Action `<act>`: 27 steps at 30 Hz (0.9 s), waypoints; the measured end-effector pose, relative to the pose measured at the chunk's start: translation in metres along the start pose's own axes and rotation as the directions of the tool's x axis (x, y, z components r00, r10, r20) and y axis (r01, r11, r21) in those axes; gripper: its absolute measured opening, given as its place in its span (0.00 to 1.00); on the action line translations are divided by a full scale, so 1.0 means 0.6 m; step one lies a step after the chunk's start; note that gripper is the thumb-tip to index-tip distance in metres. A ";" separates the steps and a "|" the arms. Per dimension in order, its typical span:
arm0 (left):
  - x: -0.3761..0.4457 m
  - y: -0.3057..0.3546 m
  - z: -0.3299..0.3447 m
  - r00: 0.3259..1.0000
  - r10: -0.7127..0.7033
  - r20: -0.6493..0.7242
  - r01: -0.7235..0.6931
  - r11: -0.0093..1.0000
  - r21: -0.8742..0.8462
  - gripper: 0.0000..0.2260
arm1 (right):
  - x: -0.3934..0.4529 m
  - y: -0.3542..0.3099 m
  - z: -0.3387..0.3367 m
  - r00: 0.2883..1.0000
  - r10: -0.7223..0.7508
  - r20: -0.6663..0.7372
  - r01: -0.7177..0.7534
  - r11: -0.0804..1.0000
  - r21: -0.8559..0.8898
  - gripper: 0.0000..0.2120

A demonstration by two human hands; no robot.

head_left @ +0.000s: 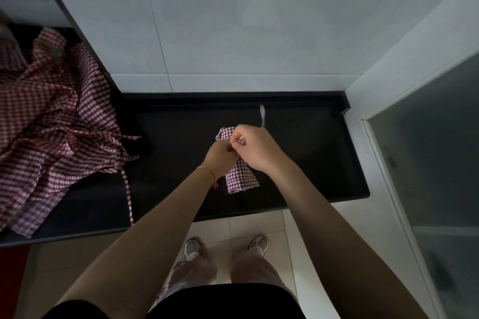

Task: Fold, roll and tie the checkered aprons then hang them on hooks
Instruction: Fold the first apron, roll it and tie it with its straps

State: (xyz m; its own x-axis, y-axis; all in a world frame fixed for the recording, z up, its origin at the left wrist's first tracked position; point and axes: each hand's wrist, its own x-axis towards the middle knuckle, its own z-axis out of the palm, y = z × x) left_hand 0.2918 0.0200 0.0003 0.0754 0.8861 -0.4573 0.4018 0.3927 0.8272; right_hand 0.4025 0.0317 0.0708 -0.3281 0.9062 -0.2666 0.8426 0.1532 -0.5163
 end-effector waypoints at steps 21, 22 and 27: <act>0.011 0.000 -0.027 1.000 -0.026 0.005 0.025 0.998 0.055 0.09 | -0.007 0.083 0.020 0.928 0.250 0.276 -0.358 0.802 0.479 0.07; 0.013 -0.001 -0.027 0.999 -0.040 -0.003 0.040 0.999 0.020 0.10 | -0.010 0.083 0.016 0.929 0.231 0.288 -0.355 0.774 0.525 0.07; 0.015 -0.001 -0.029 0.994 -0.109 -0.021 0.102 0.970 -0.220 0.08 | -0.012 0.082 0.018 0.932 0.166 0.323 -0.315 0.811 0.493 0.08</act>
State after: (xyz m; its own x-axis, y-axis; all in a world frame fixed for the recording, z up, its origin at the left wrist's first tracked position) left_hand 0.2766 0.0321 0.0010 0.0121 0.8427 -0.5383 0.1970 0.5257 0.8275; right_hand 0.4418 0.0285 0.0385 -0.3035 0.7427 -0.5969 0.5757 -0.3562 -0.7360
